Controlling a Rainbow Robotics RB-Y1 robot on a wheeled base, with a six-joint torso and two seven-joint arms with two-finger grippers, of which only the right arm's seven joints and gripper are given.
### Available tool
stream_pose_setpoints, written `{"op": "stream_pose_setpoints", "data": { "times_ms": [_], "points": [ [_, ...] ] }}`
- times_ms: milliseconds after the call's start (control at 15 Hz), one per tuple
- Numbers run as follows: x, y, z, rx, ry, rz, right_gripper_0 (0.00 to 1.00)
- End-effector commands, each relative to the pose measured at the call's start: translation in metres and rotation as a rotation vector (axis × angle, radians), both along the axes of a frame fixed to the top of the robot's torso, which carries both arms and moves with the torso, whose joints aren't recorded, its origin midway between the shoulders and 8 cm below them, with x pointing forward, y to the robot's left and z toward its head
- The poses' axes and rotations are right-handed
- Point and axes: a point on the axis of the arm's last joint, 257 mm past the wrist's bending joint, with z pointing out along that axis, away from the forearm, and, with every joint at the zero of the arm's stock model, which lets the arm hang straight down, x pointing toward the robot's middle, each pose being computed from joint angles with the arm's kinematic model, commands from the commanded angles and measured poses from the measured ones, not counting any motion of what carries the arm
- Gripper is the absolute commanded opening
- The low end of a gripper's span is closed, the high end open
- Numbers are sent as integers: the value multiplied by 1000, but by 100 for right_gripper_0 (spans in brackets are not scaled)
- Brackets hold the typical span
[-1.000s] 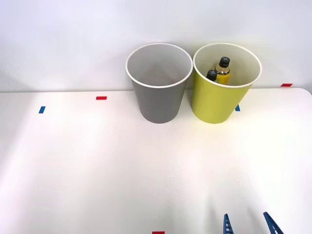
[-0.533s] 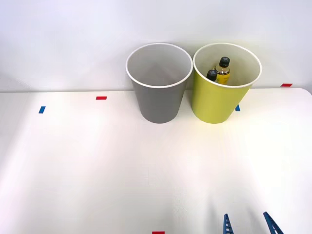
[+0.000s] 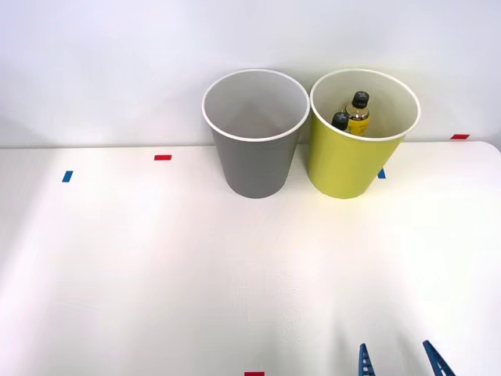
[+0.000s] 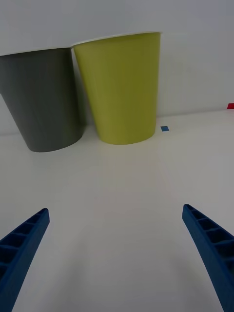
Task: Put cans in the gray bin, plastic bottles in the light green bin
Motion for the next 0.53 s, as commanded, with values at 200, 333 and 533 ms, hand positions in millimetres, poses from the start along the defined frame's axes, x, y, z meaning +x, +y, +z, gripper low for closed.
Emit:
{"op": "stream_pose_setpoints", "data": {
  "times_ms": [200, 333, 533],
  "points": [
    [0, 0, 0, 0, 0, 0, 94],
    [0, 0, 0, 0, 0, 0, 94],
    [0, 0, 0, 0, 0, 0, 94]
  ]
}}
